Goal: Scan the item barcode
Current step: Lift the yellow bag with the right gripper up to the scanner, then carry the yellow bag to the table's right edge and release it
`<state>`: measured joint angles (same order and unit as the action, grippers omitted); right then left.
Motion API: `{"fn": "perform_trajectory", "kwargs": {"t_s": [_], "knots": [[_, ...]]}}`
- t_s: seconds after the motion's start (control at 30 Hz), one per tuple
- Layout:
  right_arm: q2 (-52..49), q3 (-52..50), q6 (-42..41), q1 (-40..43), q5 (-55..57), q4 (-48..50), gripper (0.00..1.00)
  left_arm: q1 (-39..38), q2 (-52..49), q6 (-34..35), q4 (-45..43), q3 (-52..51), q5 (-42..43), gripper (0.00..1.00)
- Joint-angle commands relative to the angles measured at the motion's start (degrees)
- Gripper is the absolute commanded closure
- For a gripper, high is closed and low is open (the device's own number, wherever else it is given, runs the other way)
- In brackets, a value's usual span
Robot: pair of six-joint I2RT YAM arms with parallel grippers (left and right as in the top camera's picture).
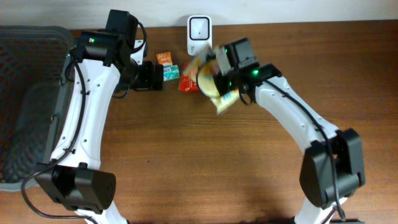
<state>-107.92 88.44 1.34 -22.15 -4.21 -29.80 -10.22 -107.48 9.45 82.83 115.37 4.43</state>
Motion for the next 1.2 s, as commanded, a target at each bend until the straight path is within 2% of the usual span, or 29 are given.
{"fn": "perform_trajectory", "kwargs": {"t_s": [0.0, 0.13, 0.23, 0.3, 0.4, 0.47, 0.6, 0.77, 0.9, 1.0, 1.17], "knots": [[1.5, 1.5, -10.2, -0.3, 0.4, 12.9, 0.96, -0.1, 0.2, 0.3, -0.1, -0.2, -0.2, 0.01], [-3.2, 1.5, -13.1, -0.3, 3.7, 38.8, 0.96, -0.1, 0.2, 0.3, -0.1, -0.2, -0.2, 0.01], [-9.9, 1.5, -14.6, -0.3, 6.0, 53.0, 0.96, -0.1, 0.2, 0.3, -0.1, -0.2, -0.2, 0.01], [-15.4, 1.7, -19.1, -0.3, 6.0, 64.0, 0.96, -0.1, 0.2, 0.3, -0.1, -0.2, -0.2, 0.01], [-24.6, 5.3, -23.4, -0.3, 6.4, 70.2, 0.96, -0.1, 0.2, 0.3, -0.1, -0.2, -0.2, 0.01], [-28.8, 9.7, -24.3, -0.3, 6.0, 70.2, 0.96, -0.1, 0.2, 0.3, -0.1, -0.2, -0.2, 0.01], [-29.6, 14.4, -23.2, 0.3, 6.4, 69.4, 0.96, -0.1, 0.2, 0.3, -0.1, -0.2, -0.2, 0.01], [-29.6, 15.0, -23.3, 2.1, 6.4, 67.0, 0.96, -0.1, 0.2, 0.3, -0.1, -0.2, -0.2, 0.01], [-25.7, 15.1, -23.3, 7.5, 5.8, 64.9, 0.96, -0.1, 0.2, 0.3, -0.1, -0.2, -0.2, 0.01], [-18.2, 15.1, -23.3, 15.0, 5.8, 52.3, 0.96, -0.1, 0.2, 0.3, -0.1, -0.2, -0.2, 0.01], [-7.7, 15.1, -23.3, 34.5, 6.3, 19.8, 0.96, -0.1, 0.2, 0.3, -0.1, -0.2, -0.2, 0.01]]}}
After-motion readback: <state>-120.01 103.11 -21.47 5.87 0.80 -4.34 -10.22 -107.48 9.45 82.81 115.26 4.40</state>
